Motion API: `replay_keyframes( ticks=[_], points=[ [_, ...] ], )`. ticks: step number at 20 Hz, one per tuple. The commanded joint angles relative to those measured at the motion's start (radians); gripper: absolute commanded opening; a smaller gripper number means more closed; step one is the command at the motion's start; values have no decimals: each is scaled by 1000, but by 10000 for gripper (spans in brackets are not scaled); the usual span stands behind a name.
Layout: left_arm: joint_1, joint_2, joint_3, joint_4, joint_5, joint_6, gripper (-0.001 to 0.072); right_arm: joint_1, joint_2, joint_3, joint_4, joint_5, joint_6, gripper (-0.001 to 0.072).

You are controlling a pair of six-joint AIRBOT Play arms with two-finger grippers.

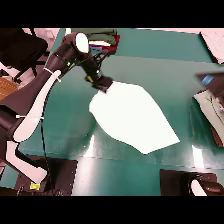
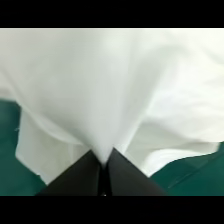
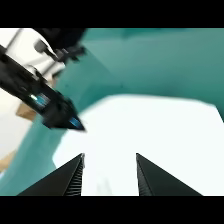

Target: Fold the shirts.

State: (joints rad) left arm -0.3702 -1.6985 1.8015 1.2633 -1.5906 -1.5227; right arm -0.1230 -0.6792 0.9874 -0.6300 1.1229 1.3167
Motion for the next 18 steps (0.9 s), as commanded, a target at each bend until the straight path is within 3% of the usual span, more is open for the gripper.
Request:
replay_keyframes(
  ticks=[1, 4, 5, 6, 7, 8, 9, 12, 15, 18],
  points=[
    [60, 6, -68, 272, -101, -18, 27, -8, 51, -207, -134, 6, 121, 383],
    [165, 9, -68, 291, -151, -23, 27, -145, 84, -358, -135, 65, 143, 386],
    [201, 17, -69, 267, -150, -24, 28, -201, 103, -416, -123, 83, 141, 438],
    [240, 32, -80, 191, -134, -13, 30, -253, 126, -470, -121, 89, 141, 560],
    [272, 40, -92, 137, -121, 8, 180, -298, 147, -518, -117, 93, 141, 633],
    [304, 49, -99, 100, -106, 6, 502, -341, 162, -564, -87, 101, 134, 647],
    [333, 56, -99, 53, -94, 5, 677, -369, 167, -604, -37, 110, 103, 647],
    [400, 91, -98, -114, -44, 23, 673, -355, 141, -719, 43, 91, 73, 647],
    [452, 135, -96, -150, 25, 24, 672, -256, 19, -793, 68, 48, 54, 647],
    [481, 175, -94, -174, 39, 37, 673, -64, -118, -761, 106, -104, 43, 647]
  ],
)
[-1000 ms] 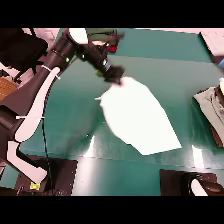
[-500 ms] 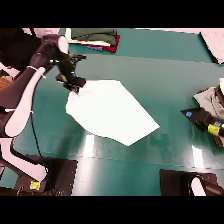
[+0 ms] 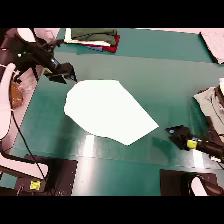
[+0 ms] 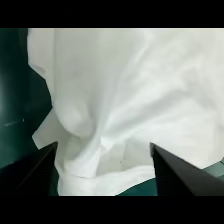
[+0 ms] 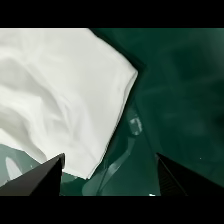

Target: Fold the shirts.

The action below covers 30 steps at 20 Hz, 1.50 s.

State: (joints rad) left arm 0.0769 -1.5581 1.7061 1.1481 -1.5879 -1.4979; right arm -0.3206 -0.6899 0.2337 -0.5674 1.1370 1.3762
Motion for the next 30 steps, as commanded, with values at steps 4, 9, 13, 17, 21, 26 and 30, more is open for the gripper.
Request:
replay_keyframes(
  ticks=[4, 9, 13, 17, 21, 26, 30],
  points=[
    [34, 65, 1, -154, 64, 34, 674, 423, -369, 151, 45, -326, 10, 646],
    [34, 67, 0, -87, 67, 39, 674, 594, -755, 438, 53, -365, 11, 643],
    [34, 65, -16, -25, 101, 39, 674, 608, -786, 607, 31, -368, 10, 81],
    [34, 48, -144, -8, 140, 39, 673, 518, -616, 690, -174, -371, 102, 17],
    [33, 40, -370, -153, 249, 85, 673, 385, -440, 723, -445, -330, 267, 17],
    [15, 11, -563, -274, 470, 141, 569, 262, -380, 724, -510, -203, 266, 17],
    [15, -103, -563, -751, 553, 373, 569, 255, -380, 724, -533, -201, 264, 17]
  ],
)
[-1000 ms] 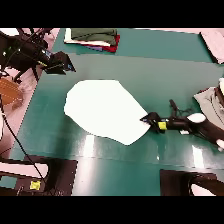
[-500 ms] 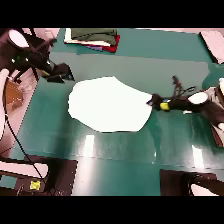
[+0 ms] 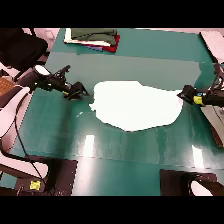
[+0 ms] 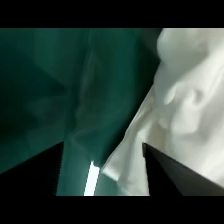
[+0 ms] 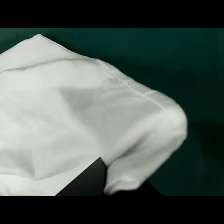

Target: Fold the shirts.

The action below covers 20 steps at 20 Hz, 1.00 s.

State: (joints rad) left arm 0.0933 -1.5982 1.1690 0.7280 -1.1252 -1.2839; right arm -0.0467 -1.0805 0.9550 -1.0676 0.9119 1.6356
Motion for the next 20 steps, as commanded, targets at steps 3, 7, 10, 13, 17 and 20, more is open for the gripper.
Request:
replay_keyframes(
  ticks=[3, 7, 10, 13, 17, 20],
  points=[
    [-2, -120, -26, -638, 108, 333, 569, -9, 10, 2, -35, 46, -6, 17],
    [-64, -151, -5, -634, 98, 349, 568, -9, 10, 2, -34, 42, -6, 17],
    [-145, -172, 25, -634, 132, 348, 476, -9, 10, 2, -32, 50, -6, 17],
    [-156, -169, 89, -635, 121, 348, 27, -9, 11, 2, -33, 66, -6, 17],
    [-62, -140, 267, -643, 50, 287, 26, -41, 53, 3, -35, -5, -13, 17],
    [-5, -57, 425, -636, -18, 288, 26, -77, 153, 3, -24, -222, -14, 17]
  ],
)
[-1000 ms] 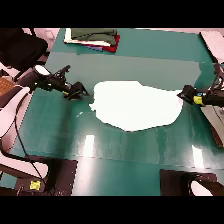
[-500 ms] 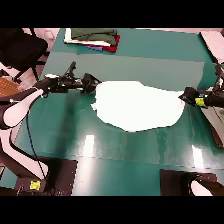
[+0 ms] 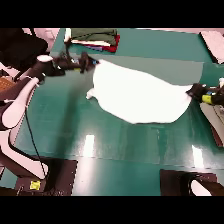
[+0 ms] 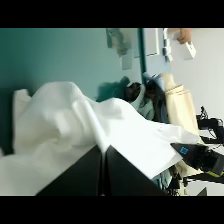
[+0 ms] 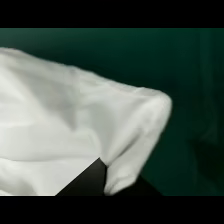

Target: Fold the shirts.

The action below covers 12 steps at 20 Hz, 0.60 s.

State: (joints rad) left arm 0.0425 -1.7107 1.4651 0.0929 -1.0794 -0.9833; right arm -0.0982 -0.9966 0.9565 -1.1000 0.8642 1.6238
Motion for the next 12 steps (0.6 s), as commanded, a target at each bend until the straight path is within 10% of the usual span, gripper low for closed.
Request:
replay_keyframes(
  ticks=[1, 4, 12],
  points=[
    [51, 92, 181, 15, -74, 1, 26, -19, 109, 3, 9, -281, -3, 17],
    [50, 195, 323, 150, -29, -15, 26, 37, 162, 57, 6, -470, -4, 17],
    [53, 301, 603, 425, -108, -174, 26, 151, 106, 388, -19, -306, -119, 17]
  ],
)
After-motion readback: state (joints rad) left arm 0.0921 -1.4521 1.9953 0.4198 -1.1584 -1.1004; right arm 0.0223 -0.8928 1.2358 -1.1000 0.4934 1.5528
